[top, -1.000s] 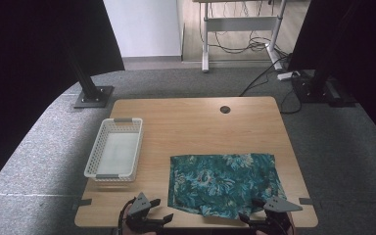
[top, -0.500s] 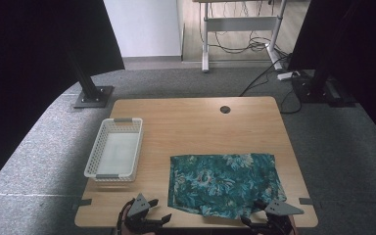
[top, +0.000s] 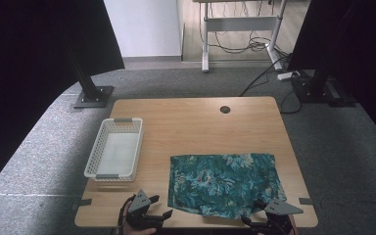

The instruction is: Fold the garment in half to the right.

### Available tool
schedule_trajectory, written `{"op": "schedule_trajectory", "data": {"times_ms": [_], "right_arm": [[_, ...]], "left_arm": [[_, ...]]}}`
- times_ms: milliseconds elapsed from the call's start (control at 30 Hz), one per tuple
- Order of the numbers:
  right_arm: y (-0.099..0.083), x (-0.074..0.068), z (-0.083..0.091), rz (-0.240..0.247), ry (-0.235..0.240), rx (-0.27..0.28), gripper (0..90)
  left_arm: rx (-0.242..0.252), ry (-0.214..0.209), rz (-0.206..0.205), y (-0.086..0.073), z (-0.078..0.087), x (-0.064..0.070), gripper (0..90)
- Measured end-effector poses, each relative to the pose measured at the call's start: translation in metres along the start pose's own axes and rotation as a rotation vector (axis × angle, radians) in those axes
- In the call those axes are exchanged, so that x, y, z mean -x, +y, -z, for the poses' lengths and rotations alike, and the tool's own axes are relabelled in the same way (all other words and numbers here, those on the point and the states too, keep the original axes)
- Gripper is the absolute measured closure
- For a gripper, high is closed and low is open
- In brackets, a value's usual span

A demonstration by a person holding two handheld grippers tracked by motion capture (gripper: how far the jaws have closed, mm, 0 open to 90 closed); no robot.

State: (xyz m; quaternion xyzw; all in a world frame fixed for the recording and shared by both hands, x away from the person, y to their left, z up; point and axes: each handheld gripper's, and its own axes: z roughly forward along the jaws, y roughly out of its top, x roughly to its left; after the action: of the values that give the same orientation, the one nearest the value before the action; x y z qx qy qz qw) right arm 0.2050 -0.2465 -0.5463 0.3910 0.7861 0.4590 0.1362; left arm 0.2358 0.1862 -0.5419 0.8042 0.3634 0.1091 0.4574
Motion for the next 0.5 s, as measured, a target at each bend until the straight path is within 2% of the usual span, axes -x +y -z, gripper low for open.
{"op": "schedule_trajectory", "data": {"times_ms": [333, 400, 433, 500], "right_arm": [[0.000, -0.001, -0.002, 0.020, 0.008, -0.011, 24.4], [-0.001, 0.000, -0.003, 0.018, 0.008, -0.016, 24.4], [-0.002, 0.000, -0.003, 0.014, 0.009, -0.017, 24.4], [-0.002, 0.000, -0.003, 0.014, 0.007, -0.017, 24.4]], "left_arm": [[0.016, -0.013, 0.030, 0.015, -0.011, -0.011, 21.1], [0.021, -0.005, 0.028, 0.019, -0.012, -0.013, 21.1], [0.029, -0.018, 0.029, 0.024, -0.014, -0.015, 21.1], [0.028, -0.018, 0.023, 0.026, -0.015, -0.016, 21.1]]}}
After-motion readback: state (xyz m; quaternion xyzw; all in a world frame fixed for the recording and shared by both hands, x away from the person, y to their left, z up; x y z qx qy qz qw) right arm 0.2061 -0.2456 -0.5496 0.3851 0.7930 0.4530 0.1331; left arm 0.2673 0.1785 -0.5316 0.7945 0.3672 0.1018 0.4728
